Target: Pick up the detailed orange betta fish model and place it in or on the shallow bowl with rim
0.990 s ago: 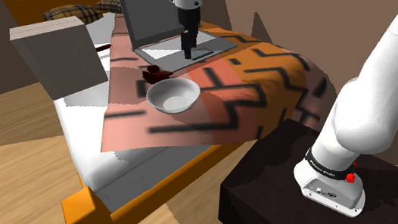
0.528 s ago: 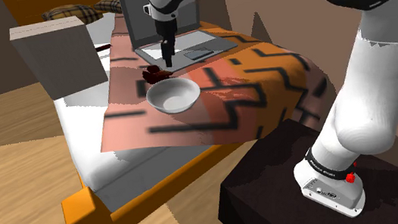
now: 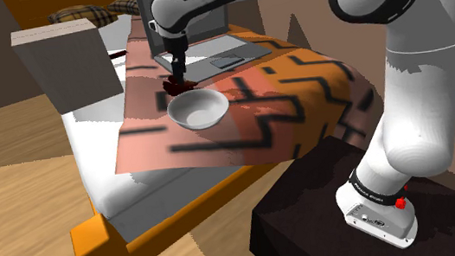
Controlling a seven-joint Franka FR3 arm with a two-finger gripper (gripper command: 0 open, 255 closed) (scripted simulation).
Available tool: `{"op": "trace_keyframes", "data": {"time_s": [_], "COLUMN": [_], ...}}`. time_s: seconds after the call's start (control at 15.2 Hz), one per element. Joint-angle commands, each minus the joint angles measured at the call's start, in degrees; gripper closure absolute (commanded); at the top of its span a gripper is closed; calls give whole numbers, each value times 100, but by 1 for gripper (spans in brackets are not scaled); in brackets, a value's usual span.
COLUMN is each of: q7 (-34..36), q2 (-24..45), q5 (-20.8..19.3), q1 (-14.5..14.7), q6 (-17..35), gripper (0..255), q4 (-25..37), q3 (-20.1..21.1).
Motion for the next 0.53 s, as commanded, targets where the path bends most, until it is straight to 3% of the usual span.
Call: {"op": "trace_keyframes", "data": {"time_s": [0.0,0.46], "q7": [0,2], "q2": [66,126], "q5": [-3,-5], "q1": [0,-4], "q6": [124,295], "gripper": [0,0], "q4": [-55,-166], "q3": [0,-2]}}
